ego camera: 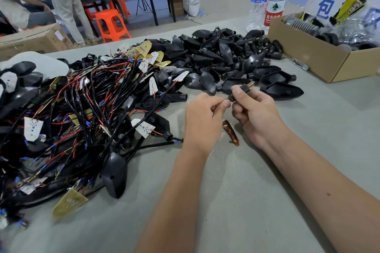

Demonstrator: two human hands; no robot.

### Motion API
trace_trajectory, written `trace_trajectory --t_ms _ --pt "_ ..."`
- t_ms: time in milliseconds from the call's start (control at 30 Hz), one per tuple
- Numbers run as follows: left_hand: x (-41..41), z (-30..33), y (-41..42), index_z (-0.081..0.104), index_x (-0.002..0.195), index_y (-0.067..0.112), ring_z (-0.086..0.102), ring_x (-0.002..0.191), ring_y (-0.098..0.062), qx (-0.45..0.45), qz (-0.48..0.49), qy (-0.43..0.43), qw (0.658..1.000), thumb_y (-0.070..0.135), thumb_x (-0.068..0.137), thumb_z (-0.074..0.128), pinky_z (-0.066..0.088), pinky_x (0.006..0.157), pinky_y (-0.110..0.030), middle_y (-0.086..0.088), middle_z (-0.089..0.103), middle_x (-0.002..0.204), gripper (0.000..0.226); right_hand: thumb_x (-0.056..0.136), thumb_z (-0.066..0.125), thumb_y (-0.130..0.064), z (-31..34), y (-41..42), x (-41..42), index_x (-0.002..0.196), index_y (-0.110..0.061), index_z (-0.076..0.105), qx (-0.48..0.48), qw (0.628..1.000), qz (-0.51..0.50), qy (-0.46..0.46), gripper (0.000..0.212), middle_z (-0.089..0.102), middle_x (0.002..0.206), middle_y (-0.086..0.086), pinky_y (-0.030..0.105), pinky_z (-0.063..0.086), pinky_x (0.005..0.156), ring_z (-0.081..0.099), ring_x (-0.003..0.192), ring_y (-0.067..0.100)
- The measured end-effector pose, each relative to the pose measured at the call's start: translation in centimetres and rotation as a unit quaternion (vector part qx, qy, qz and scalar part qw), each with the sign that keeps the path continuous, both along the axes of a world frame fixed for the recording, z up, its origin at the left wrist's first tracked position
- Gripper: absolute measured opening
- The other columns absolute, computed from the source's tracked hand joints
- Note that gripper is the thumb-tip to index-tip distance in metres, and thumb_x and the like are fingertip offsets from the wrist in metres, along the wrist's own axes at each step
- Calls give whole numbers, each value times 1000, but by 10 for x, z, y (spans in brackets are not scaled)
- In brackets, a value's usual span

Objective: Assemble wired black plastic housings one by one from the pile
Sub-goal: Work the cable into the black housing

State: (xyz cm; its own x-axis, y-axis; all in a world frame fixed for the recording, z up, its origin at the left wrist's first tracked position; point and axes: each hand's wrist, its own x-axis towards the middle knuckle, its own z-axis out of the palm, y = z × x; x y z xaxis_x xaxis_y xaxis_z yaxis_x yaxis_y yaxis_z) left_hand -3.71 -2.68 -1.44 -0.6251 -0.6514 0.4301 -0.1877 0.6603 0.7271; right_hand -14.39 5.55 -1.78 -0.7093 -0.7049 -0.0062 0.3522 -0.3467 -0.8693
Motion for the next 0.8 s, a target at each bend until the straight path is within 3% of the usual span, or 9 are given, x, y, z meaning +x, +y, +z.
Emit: trace_trajectory --t_ms 100,167,267,367,500,633,800 --pt "1 1 2 78 77 16 52 69 -9 26 30 38 999 22 93 75 38 64 -21 3 62 68 17 85 75 -16 1 1 1 96 -9 68 -3 1000 5 1 15 65 72 -4 17 40 47 52 57 8" --pt "1 2 4 78 77 22 55 65 -1 68 54 79 993 22 86 81 39 62 -13 9 65 68 10 80 77 -17 2 1 1 97 -8 68 -3 1000 5 4 21 66 72 -3 18 41 47 54 58 9" --pt "0 2 6 75 77 23 57 60 2 97 71 121 985 21 81 86 42 58 -9 13 64 64 12 89 73 -6 1 3 0 98 -11 64 -13 1000 -2 0 14 66 72 1 19 44 49 57 59 11" --pt "-2 2 6 75 78 20 60 59 1 66 36 110 991 14 87 79 43 58 -9 15 66 65 11 93 69 -3 3 3 0 98 -15 63 -7 1000 -11 -7 14 65 71 1 19 48 53 58 60 11" --pt "-2 -2 4 77 93 18 68 66 0 87 16 99 991 2 91 70 53 63 -16 12 73 74 17 102 59 -10 6 3 -1 103 -10 66 -13 998 -20 -51 7 66 76 3 20 52 56 62 63 13" --pt "0 0 0 68 86 26 72 66 -6 92 16 116 989 9 89 72 60 65 -30 13 73 73 17 105 54 -9 6 2 -1 104 -6 67 -11 998 -24 -55 13 66 80 5 21 54 58 64 64 14" --pt "2 2 -2 75 83 26 70 64 -11 102 20 127 986 3 88 72 60 61 -29 8 69 80 24 103 57 -8 6 1 -2 101 -5 67 -27 998 -22 -57 11 64 82 7 20 52 58 63 65 14"
